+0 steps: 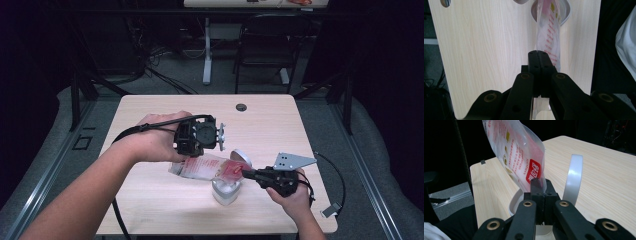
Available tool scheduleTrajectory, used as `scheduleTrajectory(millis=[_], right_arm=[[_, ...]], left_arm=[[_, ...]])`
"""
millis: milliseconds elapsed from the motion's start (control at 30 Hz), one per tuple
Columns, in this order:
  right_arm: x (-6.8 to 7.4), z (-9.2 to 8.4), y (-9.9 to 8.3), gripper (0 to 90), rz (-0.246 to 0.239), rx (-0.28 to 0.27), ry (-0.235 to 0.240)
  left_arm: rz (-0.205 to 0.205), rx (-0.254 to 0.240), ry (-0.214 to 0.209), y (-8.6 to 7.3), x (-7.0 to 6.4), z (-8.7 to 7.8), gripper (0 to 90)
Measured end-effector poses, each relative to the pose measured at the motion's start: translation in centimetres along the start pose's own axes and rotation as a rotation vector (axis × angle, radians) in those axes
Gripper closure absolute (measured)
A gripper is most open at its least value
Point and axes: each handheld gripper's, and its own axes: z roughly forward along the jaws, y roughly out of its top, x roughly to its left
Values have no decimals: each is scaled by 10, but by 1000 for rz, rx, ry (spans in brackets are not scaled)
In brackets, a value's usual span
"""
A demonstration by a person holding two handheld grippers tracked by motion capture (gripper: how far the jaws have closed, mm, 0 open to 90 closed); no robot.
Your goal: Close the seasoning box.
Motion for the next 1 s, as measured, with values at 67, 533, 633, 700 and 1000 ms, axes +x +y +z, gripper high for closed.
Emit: scheduleTrajectory(millis=[67,533,633,700,1000], right_arm=[[0,-1,-1,900,1,4,-2],[-3,-1,-4,900,2,16,12],[-3,-1,-4,900,-1,19,13],[-3,0,-4,900,-1,22,10],[-2,0,-4,900,-10,28,9]], left_arm=[[1,-2,0,0,0,1,900],[0,-11,7,1,-1,3,900],[-2,-14,5,0,-1,3,900],[-4,-14,3,0,-1,4,900],[-25,-44,5,-6,-1,6,887]])
